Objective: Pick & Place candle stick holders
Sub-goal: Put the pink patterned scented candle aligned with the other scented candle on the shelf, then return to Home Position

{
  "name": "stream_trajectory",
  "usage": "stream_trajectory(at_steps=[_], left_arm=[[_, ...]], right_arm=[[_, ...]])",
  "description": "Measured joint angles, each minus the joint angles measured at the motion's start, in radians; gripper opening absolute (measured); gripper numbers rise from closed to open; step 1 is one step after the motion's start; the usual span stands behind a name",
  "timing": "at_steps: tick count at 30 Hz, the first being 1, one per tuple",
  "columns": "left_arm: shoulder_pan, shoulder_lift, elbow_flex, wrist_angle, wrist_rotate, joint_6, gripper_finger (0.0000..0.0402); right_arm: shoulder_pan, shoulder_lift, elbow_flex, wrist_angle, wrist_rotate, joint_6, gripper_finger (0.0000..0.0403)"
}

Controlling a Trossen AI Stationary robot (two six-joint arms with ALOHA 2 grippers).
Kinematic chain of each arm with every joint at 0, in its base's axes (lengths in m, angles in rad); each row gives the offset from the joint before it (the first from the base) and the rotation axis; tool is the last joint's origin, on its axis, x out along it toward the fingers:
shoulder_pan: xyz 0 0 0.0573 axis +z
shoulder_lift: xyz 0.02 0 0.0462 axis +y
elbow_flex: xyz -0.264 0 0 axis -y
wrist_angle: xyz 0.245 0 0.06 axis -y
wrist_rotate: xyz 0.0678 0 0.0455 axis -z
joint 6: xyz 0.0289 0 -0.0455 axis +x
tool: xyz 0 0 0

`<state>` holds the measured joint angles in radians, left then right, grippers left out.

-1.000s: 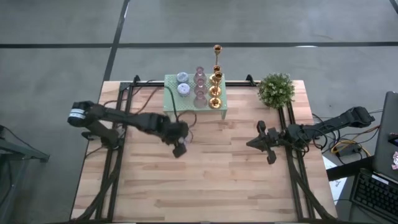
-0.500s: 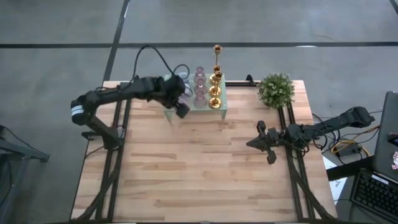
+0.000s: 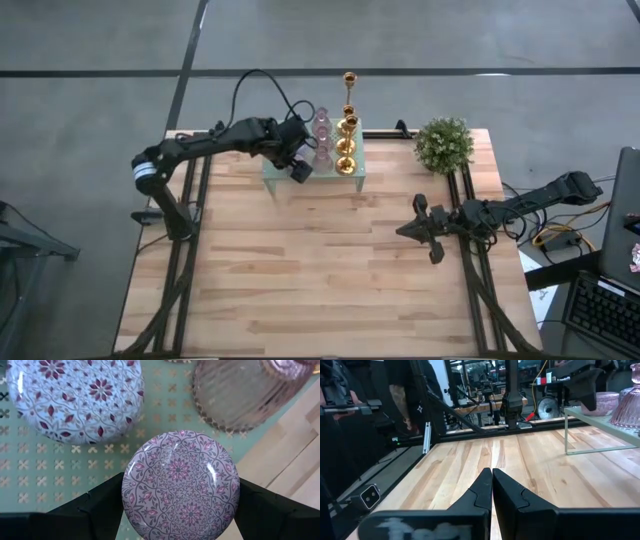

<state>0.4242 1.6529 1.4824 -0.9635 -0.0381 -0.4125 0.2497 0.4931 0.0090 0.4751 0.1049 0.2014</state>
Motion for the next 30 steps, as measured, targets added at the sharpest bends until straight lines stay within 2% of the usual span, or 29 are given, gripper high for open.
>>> stream_trajectory(at_steps=[5,20,30], left_arm=[[0.006,0.004,0.001,0.018,-0.004,0.001,0.0315],[0.006,-0.005,0.002,0.027,-0.014,-0.009,0.037],[0.005,-0.027,0.117,0.006,-0.012,0.014,0.0373]], right_arm=[[0.0,0.0,0.0,0.0,0.001,0.0,0.0008],[0.0,0.0,0.0,-0.007,0.001,0.0,0.0008],[0.0,0.0,0.0,-0.006,0.001,0.008,0.0008]])
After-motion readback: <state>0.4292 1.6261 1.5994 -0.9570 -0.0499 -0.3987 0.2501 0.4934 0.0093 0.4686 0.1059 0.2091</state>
